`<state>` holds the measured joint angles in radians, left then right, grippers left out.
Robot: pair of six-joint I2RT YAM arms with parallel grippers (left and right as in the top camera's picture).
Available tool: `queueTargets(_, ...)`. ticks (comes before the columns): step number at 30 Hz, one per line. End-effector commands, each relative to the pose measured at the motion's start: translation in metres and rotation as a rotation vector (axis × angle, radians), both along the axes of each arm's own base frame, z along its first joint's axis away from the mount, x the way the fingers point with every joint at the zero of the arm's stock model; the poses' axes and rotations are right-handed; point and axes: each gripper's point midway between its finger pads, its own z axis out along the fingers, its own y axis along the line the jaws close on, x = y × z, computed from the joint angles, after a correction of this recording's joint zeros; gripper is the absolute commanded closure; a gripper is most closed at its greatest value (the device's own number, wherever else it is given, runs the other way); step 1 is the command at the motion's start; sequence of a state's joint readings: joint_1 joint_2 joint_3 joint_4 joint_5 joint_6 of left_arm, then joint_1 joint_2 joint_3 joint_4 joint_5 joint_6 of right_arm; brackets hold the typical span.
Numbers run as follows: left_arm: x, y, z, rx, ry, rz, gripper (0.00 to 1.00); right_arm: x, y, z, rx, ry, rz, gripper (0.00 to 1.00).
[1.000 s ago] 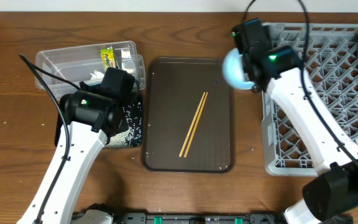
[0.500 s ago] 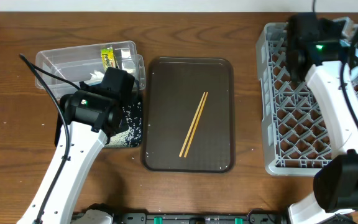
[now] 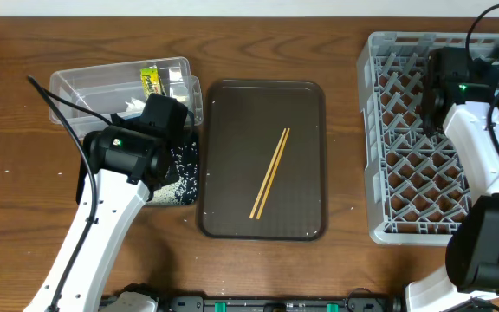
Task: Sort waste into correct bins and load items into the dishwasher rack
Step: 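Carry light-blue bowl with right gripper and set it in rack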
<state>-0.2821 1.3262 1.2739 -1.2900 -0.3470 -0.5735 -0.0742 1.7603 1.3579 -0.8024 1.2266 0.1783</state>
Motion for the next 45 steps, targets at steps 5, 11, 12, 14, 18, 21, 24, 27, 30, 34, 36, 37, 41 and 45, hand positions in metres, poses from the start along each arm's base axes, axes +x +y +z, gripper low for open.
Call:
queueTargets(5, 0.001, 0.005, 0.003, 0.017, -0.012, 0.02, 0.39, -0.002, 0.001, -0.019, 0.053, 0.033, 0.018, 0.99)
queueTargets(11, 0.001, 0.005, 0.003, 0.017, -0.012, 0.02, 0.4, -0.009, 0.001, -0.038, 0.054, 0.05, 0.018, 0.99)
queueTargets(12, 0.001, 0.005, 0.003, 0.016, -0.011, 0.019, 0.39, -0.011, 0.002, -0.042, 0.055, 0.058, 0.018, 0.99)
queueTargets(14, 0.001, 0.005, 0.003, 0.016, -0.011, 0.02, 0.39, -0.014, 0.003, -0.046, 0.056, 0.073, 0.02, 0.99)
queueTargets(18, 0.001, 0.005, 0.003, 0.016, -0.012, 0.02, 0.39, -0.013, 0.003, -0.047, 0.056, 0.068, 0.022, 0.99)
queueTargets(21, 0.001, 0.005, 0.003, 0.016, -0.012, 0.02, 0.39, -0.009, 0.008, -0.047, 0.054, 0.056, 0.036, 0.99)
queueTargets(24, 0.001, 0.005, 0.003, 0.016, -0.011, 0.019, 0.39, -0.003, 0.018, -0.044, 0.042, 0.047, 0.063, 0.98)
queueTargets(27, 0.001, 0.005, 0.003, 0.016, -0.011, 0.019, 0.39, 0.001, 0.028, -0.038, -0.001, 0.05, 0.084, 0.97)
queueTargets(30, 0.001, 0.005, 0.003, 0.016, -0.011, 0.019, 0.39, 0.001, 0.03, -0.033, -0.029, 0.051, 0.083, 0.96)
queueTargets(34, 0.001, 0.005, 0.003, 0.016, -0.011, 0.019, 0.39, -0.005, 0.024, -0.012, -0.153, 0.042, 0.035, 0.99)
queueTargets(36, 0.001, 0.005, 0.003, 0.016, -0.011, 0.019, 0.39, -0.006, 0.022, 0.0, -0.214, 0.02, 0.008, 0.99)
queueTargets(37, 0.001, 0.005, 0.003, 0.016, -0.011, 0.019, 0.39, -0.005, 0.022, 0.001, -0.22, 0.028, 0.01, 0.99)
queueTargets(41, 0.001, 0.005, 0.003, 0.016, -0.011, 0.019, 0.39, -0.003, 0.021, 0.002, -0.22, 0.036, 0.012, 0.99)
queueTargets(45, 0.001, 0.005, 0.003, 0.016, -0.011, 0.019, 0.39, -0.001, 0.015, -0.01, -0.15, 0.078, 0.035, 0.99)
